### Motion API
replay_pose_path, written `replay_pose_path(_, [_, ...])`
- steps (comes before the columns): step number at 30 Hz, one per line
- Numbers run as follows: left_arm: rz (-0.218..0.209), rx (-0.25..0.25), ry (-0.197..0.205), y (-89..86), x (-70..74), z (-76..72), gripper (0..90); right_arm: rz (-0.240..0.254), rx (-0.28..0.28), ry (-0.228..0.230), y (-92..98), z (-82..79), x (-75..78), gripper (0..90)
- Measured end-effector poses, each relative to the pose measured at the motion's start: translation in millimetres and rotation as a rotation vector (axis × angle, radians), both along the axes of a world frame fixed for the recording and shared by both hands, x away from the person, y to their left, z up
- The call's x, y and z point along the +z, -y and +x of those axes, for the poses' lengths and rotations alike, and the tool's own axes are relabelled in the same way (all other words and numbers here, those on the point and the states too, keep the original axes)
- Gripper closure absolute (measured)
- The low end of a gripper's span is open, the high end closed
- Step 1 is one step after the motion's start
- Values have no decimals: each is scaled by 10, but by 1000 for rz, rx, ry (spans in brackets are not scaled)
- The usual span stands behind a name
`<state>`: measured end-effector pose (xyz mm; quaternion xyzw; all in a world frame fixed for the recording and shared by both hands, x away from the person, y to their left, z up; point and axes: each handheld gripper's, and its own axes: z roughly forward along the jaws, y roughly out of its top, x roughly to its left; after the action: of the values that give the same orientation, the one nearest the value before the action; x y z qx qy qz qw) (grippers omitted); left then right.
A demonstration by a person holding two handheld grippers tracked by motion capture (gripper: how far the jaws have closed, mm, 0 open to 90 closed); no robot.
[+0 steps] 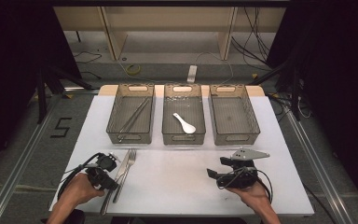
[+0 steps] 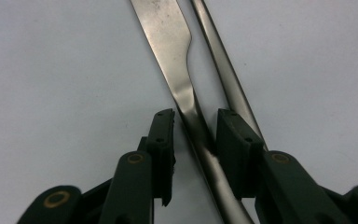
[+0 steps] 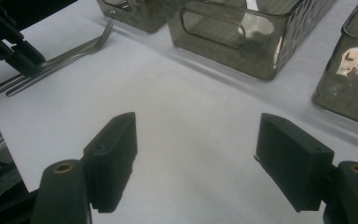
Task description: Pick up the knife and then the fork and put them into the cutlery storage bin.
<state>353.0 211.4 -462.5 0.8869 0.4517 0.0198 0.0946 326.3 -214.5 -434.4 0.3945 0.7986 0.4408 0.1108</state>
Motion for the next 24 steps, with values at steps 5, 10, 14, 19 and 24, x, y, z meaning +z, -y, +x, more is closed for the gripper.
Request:
replay_pose_path(5, [4,-4,0,-12,2,11,702,-1,-2,3,6,-5,5,303])
replay_pose_path(10, [3,-9,2,-21,2,15,724,-2,-7,9,14,-7,14,308])
replay_pose_path(14, [3,-8,5,-21,0,19,746,-1,-8,10,15,-9,17,308])
replay_pose_path(19, [-11,0,-2,-55,0,36,780,-11,-14,13,11,-10,20,314])
replay_pose_path(24, [-2,-6,4,-45,1,36,793,-2,-19,14,29,-8,29,314])
